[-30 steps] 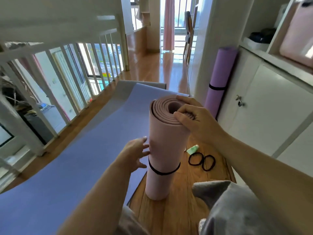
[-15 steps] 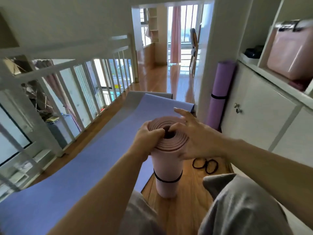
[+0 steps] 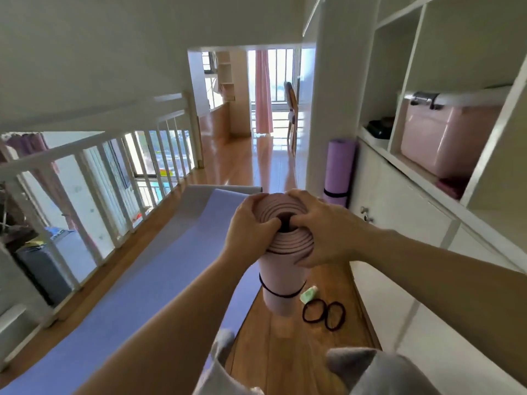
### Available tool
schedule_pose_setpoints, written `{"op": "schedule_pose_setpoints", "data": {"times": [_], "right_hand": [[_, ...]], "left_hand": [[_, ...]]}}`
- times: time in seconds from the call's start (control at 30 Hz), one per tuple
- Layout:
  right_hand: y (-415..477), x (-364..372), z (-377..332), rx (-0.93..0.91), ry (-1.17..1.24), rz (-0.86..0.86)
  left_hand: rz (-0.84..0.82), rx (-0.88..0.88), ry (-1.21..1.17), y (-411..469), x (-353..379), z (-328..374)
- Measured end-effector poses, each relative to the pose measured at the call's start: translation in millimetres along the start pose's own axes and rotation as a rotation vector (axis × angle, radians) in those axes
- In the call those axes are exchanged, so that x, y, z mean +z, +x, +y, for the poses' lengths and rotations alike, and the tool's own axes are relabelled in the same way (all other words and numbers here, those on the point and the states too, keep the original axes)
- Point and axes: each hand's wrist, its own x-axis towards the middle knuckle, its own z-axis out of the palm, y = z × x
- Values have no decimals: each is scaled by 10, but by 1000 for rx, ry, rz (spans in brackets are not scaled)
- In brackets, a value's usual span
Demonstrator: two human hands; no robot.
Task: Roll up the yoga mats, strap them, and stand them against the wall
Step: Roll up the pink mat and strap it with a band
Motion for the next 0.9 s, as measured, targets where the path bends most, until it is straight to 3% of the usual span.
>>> {"op": "schedule_pose_setpoints", "data": {"times": [0.07,0.2,0.27,0.53,0.9], "right_hand": [[233,-20,318,53,-27,23],[730,71,1002,165,-28,89],[1013,223,1419,197,-34,106],[2146,1120,3091,329,43,104],[2890,1714,4416,393,75,100]], "left_hand": [[-38,-36,15,408,147,42],[-184,-316,-152,1156,445,26],[-195,-371,-191,1611,697,-79],[-156,-270,-100,3355,1854,-903],[-206,-301,-230,4713,2755,-1543]]}}
